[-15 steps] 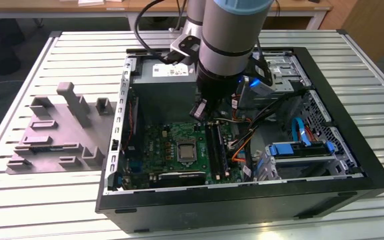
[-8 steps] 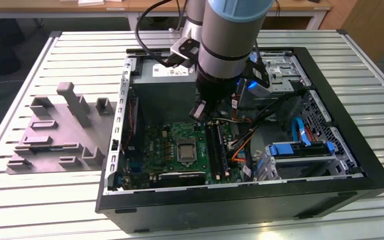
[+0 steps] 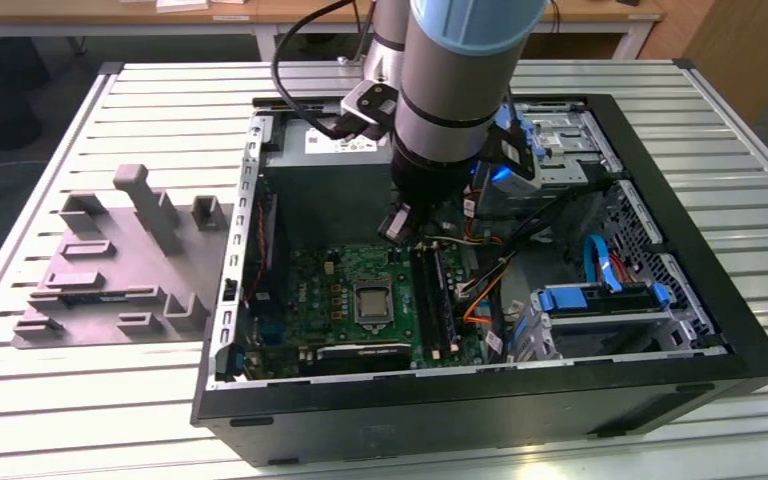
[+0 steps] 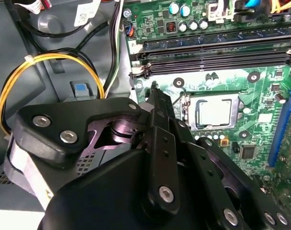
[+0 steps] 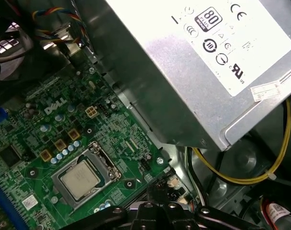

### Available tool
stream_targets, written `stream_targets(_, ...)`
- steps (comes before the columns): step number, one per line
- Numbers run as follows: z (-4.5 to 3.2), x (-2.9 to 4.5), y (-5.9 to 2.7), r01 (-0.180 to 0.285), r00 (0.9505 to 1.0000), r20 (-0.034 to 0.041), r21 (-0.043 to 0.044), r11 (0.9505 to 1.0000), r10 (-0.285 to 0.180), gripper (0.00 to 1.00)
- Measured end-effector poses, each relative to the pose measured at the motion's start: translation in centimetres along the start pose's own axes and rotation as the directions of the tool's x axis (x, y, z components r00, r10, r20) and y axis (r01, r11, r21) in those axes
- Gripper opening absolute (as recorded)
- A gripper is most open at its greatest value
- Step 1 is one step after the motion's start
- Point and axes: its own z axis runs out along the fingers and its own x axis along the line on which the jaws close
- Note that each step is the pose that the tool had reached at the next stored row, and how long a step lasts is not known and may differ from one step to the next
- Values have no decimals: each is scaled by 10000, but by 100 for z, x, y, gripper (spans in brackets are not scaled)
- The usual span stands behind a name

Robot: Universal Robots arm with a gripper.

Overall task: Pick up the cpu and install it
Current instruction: 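Install the first cpu locking lever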

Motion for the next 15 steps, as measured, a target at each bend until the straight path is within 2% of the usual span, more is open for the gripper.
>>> stream_targets(15, 78, 19, 29, 3, 10000, 12, -10, 10000, -3, 11)
